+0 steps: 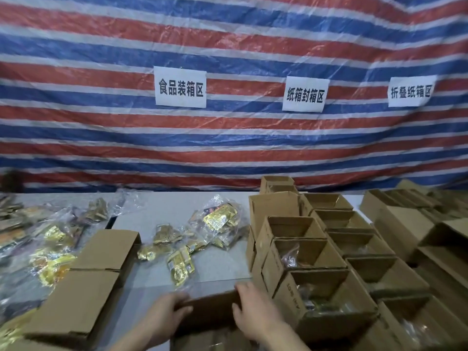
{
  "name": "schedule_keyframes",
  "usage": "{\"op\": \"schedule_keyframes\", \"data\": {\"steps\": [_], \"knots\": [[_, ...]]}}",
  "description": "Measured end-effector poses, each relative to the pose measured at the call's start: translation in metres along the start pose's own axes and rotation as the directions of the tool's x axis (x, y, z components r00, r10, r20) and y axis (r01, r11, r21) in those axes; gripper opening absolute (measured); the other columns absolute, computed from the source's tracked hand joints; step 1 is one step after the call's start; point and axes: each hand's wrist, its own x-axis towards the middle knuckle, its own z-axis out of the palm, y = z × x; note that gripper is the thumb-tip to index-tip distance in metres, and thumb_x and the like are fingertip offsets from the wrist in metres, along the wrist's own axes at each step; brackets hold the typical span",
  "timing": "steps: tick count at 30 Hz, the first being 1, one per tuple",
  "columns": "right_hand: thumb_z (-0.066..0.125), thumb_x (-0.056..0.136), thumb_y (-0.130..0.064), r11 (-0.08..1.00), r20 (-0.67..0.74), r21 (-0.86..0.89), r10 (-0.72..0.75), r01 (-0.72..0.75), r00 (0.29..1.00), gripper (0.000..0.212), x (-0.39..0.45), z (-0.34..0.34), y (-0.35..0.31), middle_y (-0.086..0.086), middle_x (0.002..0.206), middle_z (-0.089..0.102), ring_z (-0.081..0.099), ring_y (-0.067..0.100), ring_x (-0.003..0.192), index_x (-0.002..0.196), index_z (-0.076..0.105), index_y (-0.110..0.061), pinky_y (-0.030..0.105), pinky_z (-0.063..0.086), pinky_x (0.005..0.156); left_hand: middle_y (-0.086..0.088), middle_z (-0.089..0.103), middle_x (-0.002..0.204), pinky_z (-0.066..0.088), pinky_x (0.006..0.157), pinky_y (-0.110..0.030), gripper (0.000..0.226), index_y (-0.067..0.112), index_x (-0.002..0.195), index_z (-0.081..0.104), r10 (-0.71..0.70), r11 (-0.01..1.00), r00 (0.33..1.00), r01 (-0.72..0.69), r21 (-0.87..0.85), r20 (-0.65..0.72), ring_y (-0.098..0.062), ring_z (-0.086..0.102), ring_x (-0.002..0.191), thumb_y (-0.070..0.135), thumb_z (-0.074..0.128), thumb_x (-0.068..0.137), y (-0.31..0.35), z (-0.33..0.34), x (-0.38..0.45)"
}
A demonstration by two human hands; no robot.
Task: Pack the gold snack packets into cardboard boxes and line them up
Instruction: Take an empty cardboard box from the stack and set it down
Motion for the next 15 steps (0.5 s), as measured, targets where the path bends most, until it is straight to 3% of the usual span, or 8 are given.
{"op": "schedule_keyframes", "data": {"steps": [4,7,9,10,12,14,15], "knots": [[0.053,0.094,-0.018,0.987,0.174,-0.079,0.153,-0.141,0.973,0.04,0.002,0.027,0.018,-0.001,0.132,0.047,0.05,0.021,0.121,0.131,0.042,-0.028,0.041,0.04,0.104,0.015,0.06,0.105,0.032,0.081,0.0,0.004,0.029,0.09,0.066,0.011,1.0,1.0,-0.011,-0.004,0.008,0.008,0.054,0.103,0.03,0.063,0.093,-0.004,0.024,-0.004],[0.048,0.094,-0.028,0.985,0.294,-0.09,0.164,-0.144,0.942,0.041,0.009,0.046,0.025,0.004,0.138,0.043,0.043,0.023,0.129,0.134,0.04,-0.026,0.039,0.032,0.111,0.014,0.06,0.1,0.033,0.087,0.001,0.012,0.032,0.083,0.062,0.033,0.999,0.999,-0.033,-0.03,0.005,0.015,0.051,0.091,0.025,0.068,0.09,-0.01,0.035,-0.015],[0.04,0.095,-0.036,0.988,0.312,-0.049,0.157,-0.149,0.937,0.038,0.009,0.06,0.026,0.006,0.138,0.041,0.04,0.025,0.132,0.131,0.04,-0.024,0.037,0.031,0.113,0.002,0.063,0.1,0.035,0.087,-0.001,0.007,0.019,0.086,0.069,0.027,0.998,0.999,-0.029,-0.06,-0.034,0.005,0.057,0.09,0.013,0.07,0.088,-0.018,0.043,-0.016],[0.037,0.094,-0.041,0.988,0.312,-0.042,0.152,-0.146,0.938,0.037,0.009,0.068,0.025,0.006,0.133,0.042,0.042,0.026,0.13,0.127,0.04,-0.024,0.035,0.033,0.11,0.001,0.064,0.102,0.036,0.085,-0.001,0.007,0.01,0.088,0.072,0.013,0.998,0.998,-0.017,-0.065,-0.063,0.002,0.058,0.091,0.005,0.068,0.087,-0.025,0.046,-0.014],[0.034,0.093,-0.047,0.99,0.285,-0.049,0.14,-0.131,0.948,0.031,0.009,0.086,0.026,0.004,0.114,0.039,0.047,0.024,0.12,0.114,0.039,-0.026,0.032,0.038,0.103,0.022,0.059,0.098,0.038,0.082,-0.002,0.008,0.0,0.091,0.071,-0.027,0.997,1.0,0.026,-0.077,-0.007,0.008,0.058,0.087,0.0,0.063,0.089,-0.036,0.049,-0.008],[0.032,0.095,-0.046,0.991,0.242,-0.047,0.13,-0.122,0.962,0.02,0.006,0.099,0.025,0.002,0.102,0.034,0.048,0.019,0.104,0.102,0.036,-0.028,0.03,0.039,0.101,0.025,0.058,0.073,0.041,0.079,-0.006,0.009,0.005,0.08,0.067,-0.078,0.986,0.997,0.079,-0.148,0.01,0.013,0.058,0.083,0.001,0.065,0.087,-0.048,0.052,-0.003],[0.031,0.097,-0.044,0.992,0.221,-0.034,0.124,-0.12,0.967,0.014,0.005,0.104,0.024,0.002,0.097,0.032,0.046,0.016,0.095,0.096,0.034,-0.031,0.03,0.038,0.101,0.023,0.06,0.07,0.042,0.08,-0.008,0.011,0.009,0.077,0.065,-0.095,0.985,0.995,0.094,-0.145,0.001,0.011,0.06,0.083,0.006,0.066,0.087,-0.056,0.055,-0.002]]}}
